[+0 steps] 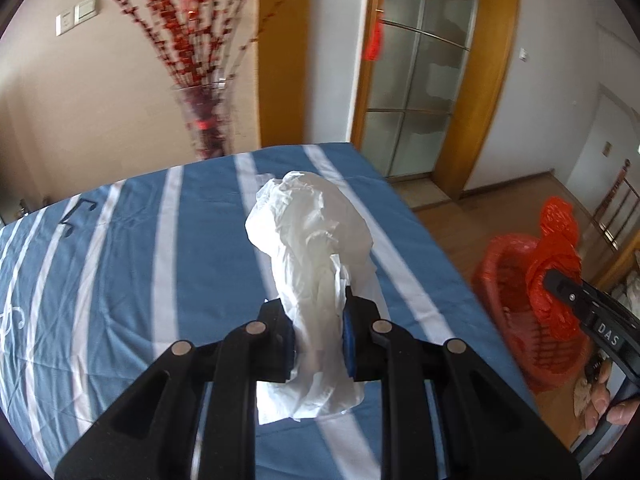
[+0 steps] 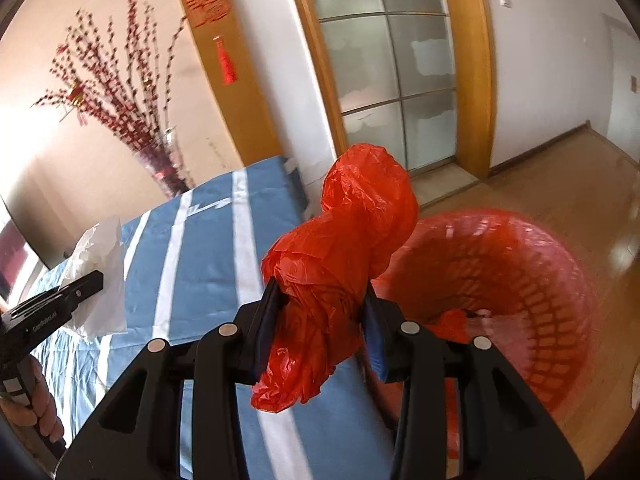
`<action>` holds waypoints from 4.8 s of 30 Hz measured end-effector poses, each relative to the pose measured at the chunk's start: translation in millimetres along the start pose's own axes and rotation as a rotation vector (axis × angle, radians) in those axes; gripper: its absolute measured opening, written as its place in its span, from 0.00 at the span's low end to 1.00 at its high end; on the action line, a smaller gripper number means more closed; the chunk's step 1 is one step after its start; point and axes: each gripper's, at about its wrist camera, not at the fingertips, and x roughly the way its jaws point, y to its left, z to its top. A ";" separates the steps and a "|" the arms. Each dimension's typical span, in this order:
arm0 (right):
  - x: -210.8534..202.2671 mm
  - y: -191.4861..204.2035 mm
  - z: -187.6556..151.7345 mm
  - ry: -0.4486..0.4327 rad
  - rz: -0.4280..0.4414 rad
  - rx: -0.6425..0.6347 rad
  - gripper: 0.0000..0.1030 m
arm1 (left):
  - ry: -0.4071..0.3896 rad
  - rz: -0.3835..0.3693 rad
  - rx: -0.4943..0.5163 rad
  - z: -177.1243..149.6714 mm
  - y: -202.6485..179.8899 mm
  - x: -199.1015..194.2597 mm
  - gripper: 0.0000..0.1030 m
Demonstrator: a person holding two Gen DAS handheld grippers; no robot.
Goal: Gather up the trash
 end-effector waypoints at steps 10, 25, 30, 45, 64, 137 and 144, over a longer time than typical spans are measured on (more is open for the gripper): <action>-25.4 -56.5 -3.8 -0.032 -0.057 0.059 0.38 | 0.034 -0.107 0.080 -5.4 -75.6 7.9 0.19; -44.0 -119.1 -10.1 -0.054 -0.105 0.123 0.38 | 0.098 -0.296 0.146 -18.3 -178.6 24.7 0.19; -46.0 -134.9 -8.1 -0.053 -0.117 0.123 0.38 | 0.126 -0.328 0.154 -21.6 -197.9 37.6 0.19; -37.5 -167.8 -10.1 -0.031 -0.122 0.161 0.49 | 0.191 -0.348 0.167 -24.1 -242.7 74.7 0.26; -67.9 -178.0 -20.2 -0.099 -0.170 0.188 0.70 | 0.176 -0.322 0.150 -31.6 -227.7 75.3 0.60; -179.3 0.9 -170.9 -0.264 -0.351 -0.093 0.98 | -0.332 0.192 -0.048 -207.3 -52.4 -163.1 0.96; -180.0 1.4 -172.8 -0.268 -0.348 -0.097 0.98 | -0.330 0.192 -0.054 -208.9 -50.9 -164.0 0.96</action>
